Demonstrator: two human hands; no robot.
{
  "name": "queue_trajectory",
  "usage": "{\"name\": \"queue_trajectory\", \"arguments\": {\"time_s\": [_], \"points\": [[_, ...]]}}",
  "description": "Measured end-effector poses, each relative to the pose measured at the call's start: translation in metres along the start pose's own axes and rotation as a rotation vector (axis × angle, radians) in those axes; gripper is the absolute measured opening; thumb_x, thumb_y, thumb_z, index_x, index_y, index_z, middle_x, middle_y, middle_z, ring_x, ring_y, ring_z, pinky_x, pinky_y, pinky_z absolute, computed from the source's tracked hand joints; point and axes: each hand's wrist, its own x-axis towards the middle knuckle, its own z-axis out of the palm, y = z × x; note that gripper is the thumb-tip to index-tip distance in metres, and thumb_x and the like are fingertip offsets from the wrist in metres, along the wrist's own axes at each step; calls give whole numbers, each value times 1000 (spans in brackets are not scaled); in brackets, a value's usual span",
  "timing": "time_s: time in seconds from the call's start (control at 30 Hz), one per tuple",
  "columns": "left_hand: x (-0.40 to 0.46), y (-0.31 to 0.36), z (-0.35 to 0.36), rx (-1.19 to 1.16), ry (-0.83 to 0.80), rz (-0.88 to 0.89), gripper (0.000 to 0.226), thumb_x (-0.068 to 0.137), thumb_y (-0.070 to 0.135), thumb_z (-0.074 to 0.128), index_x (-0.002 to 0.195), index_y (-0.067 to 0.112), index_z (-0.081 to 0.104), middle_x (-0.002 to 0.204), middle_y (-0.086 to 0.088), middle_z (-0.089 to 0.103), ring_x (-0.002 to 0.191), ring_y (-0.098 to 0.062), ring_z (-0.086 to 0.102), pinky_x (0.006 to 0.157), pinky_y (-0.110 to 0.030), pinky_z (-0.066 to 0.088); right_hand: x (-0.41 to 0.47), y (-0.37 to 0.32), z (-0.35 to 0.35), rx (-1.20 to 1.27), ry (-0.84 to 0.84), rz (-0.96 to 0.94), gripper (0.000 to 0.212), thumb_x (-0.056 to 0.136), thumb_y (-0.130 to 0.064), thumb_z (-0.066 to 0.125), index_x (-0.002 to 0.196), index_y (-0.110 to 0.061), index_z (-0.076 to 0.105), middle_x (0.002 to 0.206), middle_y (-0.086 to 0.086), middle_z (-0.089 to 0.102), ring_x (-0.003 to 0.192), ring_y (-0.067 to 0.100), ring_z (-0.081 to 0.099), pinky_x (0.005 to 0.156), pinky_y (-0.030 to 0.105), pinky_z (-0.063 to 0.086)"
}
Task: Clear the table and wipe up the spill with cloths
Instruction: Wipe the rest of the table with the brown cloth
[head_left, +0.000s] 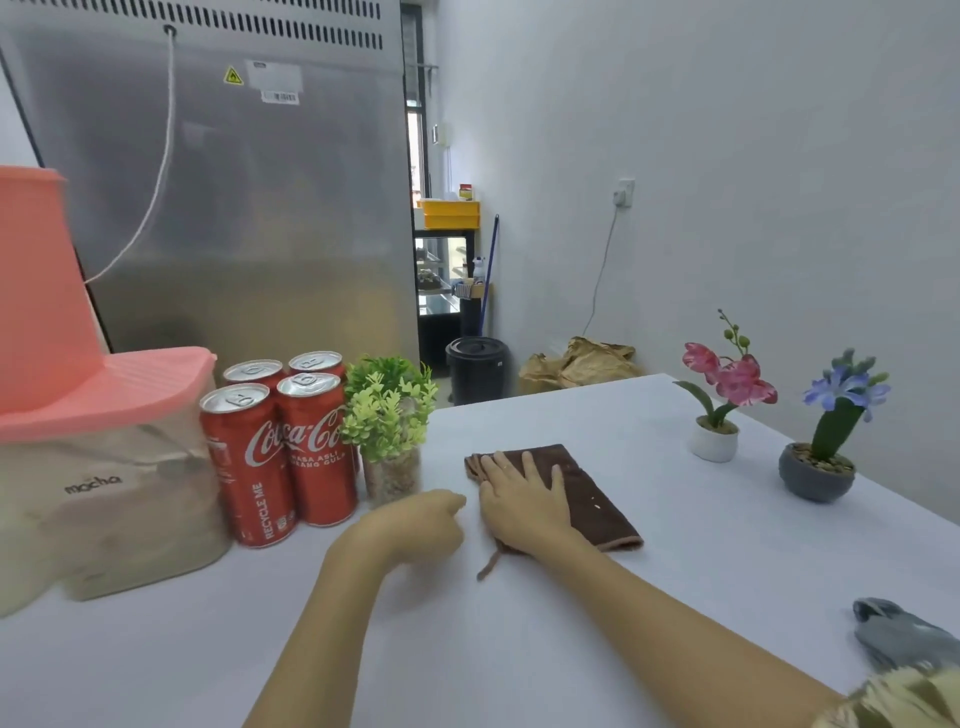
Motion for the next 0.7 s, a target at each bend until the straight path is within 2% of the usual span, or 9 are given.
{"name": "queue_trajectory", "arguments": {"time_s": [0.07, 0.17, 0.23, 0.37, 0.47, 0.53, 0.6, 0.7], "points": [[2, -8, -4, -35, 8, -15, 47, 96, 7, 32, 143, 10, 33, 151, -4, 31, 137, -19, 30, 104, -24, 28, 24, -13, 2, -4, -31, -44, 51, 101, -30, 12, 151, -28, 6, 159, -12, 0, 146, 23, -5, 115, 52, -8], [3, -16, -4, -37, -16, -63, 45, 95, 8, 33, 140, 6, 36, 148, -9, 36, 135, -22, 34, 94, -25, 32, 19, -15, 3, -24, -68, -186, 50, 101, -29, 13, 151, -33, 7, 159, -15, 1, 147, 19, -3, 116, 48, -6], [2, -16, -4, -23, -33, -72, 48, 95, 11, 34, 143, 10, 33, 150, -5, 34, 137, -21, 32, 100, -25, 30, 3, 2, 6, -45, -62, -246, 49, 102, -31, 14, 150, -37, 7, 158, -17, 2, 147, 16, -3, 116, 46, -6], [-1, -12, -4, -14, -65, -60, 48, 95, 11, 33, 142, 15, 35, 151, -1, 32, 138, -18, 29, 108, -25, 25, 0, 20, 0, -49, -11, -92, 47, 101, -40, 14, 147, -47, 7, 158, -17, 1, 147, 21, -6, 114, 53, -9], [-4, -10, -9, -28, -51, -63, 46, 94, 8, 31, 140, 10, 38, 148, -5, 35, 132, -19, 35, 106, -25, 29, 22, 0, -4, -51, -24, 11, 49, 100, -38, 11, 148, -44, 5, 159, -10, 0, 146, 31, -7, 112, 60, -9], [-6, -10, -12, -51, -32, -69, 47, 94, 5, 29, 140, 9, 38, 148, -7, 36, 126, -18, 38, 105, -25, 29, 16, -14, -2, -53, -39, -27, 50, 100, -36, 12, 148, -43, 5, 159, -10, -1, 145, 32, -8, 112, 60, -10], [-7, -11, -15, -68, -23, -61, 49, 94, 2, 29, 141, 11, 38, 147, -6, 37, 132, -19, 36, 104, -25, 30, -8, -14, 5, -36, -53, -113, 49, 99, -37, 12, 147, -47, 5, 159, -13, -1, 146, 28, -9, 113, 57, -11], [-11, -13, -19, -68, -37, -33, 50, 93, -1, 30, 140, 13, 42, 145, -5, 42, 127, -16, 40, 96, -22, 33, -45, 2, 12, -49, -17, -163, 47, 99, -41, 13, 144, -53, 5, 158, -18, -1, 146, 23, -10, 113, 54, -13]]}}
